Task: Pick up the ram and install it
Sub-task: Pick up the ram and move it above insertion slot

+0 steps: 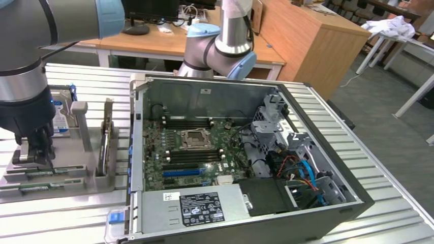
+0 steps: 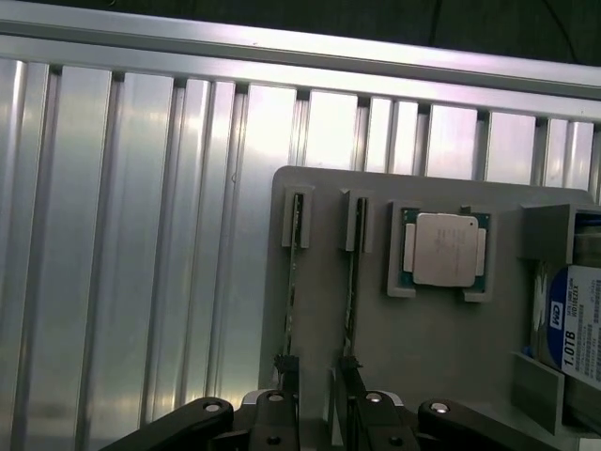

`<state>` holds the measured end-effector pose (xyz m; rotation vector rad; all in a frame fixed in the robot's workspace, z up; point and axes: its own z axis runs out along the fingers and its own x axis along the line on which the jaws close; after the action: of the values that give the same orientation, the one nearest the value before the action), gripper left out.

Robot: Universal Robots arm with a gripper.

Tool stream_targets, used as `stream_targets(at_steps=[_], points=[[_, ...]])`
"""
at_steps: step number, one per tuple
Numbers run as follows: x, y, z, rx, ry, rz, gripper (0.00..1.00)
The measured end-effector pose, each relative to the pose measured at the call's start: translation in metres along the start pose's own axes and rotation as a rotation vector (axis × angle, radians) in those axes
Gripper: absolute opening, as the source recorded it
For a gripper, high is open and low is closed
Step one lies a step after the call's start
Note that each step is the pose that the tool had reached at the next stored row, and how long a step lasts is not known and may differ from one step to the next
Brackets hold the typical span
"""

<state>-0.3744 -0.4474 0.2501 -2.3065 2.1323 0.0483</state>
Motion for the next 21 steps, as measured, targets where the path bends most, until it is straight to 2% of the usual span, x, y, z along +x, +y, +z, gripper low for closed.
stream_targets(at_steps=[15, 21], points=[[0.0008, 0.0008, 0.0098, 0.0008, -0.0011, 0.0, 0.3], [0.0012, 0.0007, 0.0101, 0.0009, -0.0013, 0.0, 0.3]])
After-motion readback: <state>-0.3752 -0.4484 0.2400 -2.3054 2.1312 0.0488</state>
